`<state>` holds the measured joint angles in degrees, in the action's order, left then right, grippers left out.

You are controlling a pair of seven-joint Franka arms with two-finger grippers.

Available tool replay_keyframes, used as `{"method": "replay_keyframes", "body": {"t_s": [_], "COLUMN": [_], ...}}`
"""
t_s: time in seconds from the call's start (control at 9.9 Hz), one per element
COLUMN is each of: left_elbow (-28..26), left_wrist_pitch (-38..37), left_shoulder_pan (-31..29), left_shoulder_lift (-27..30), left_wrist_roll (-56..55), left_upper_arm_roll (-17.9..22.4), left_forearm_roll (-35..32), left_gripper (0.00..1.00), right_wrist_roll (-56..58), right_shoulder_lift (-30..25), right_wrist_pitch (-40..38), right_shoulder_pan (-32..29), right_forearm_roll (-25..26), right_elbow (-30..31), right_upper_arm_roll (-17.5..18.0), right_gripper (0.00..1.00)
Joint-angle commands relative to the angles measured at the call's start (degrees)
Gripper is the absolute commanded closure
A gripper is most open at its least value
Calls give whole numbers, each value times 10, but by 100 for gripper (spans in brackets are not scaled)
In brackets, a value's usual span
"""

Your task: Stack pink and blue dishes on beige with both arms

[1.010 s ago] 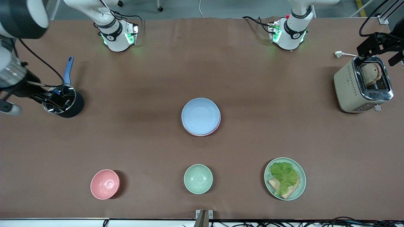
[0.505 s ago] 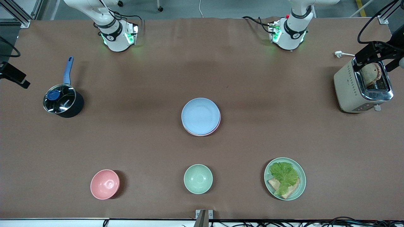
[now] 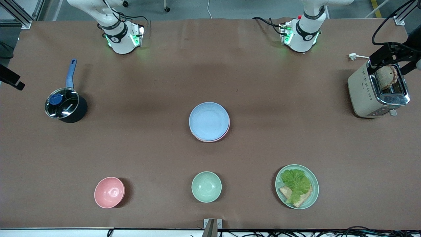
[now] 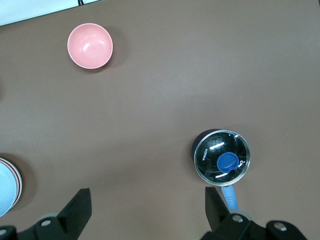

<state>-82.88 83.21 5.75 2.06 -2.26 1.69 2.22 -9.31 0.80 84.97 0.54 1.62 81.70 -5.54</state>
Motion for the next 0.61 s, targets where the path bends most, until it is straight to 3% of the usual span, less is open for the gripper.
{"method": "replay_keyframes", "body": {"t_s": [0.0,0.51], "left_elbow": [-15,-18], "left_wrist_pitch": [-6,-7], "left_shoulder_pan": [1,-5], "left_shoulder_lift": [1,8], "left_wrist_roll": [-6,6], "left_upper_arm_roll": [5,2], "left_forearm_roll": [6,-32], "left_gripper": [0,0], "right_wrist_roll": [9,8], "right_shoulder_lift": [-1,-2], "right_wrist_pitch": [-4,3], "right_shoulder_pan": [-6,-6], "right_forearm_roll": [-6,-21], "right_elbow": [1,6], "right_upper_arm_roll": [6,8], "right_gripper": [0,0]}}
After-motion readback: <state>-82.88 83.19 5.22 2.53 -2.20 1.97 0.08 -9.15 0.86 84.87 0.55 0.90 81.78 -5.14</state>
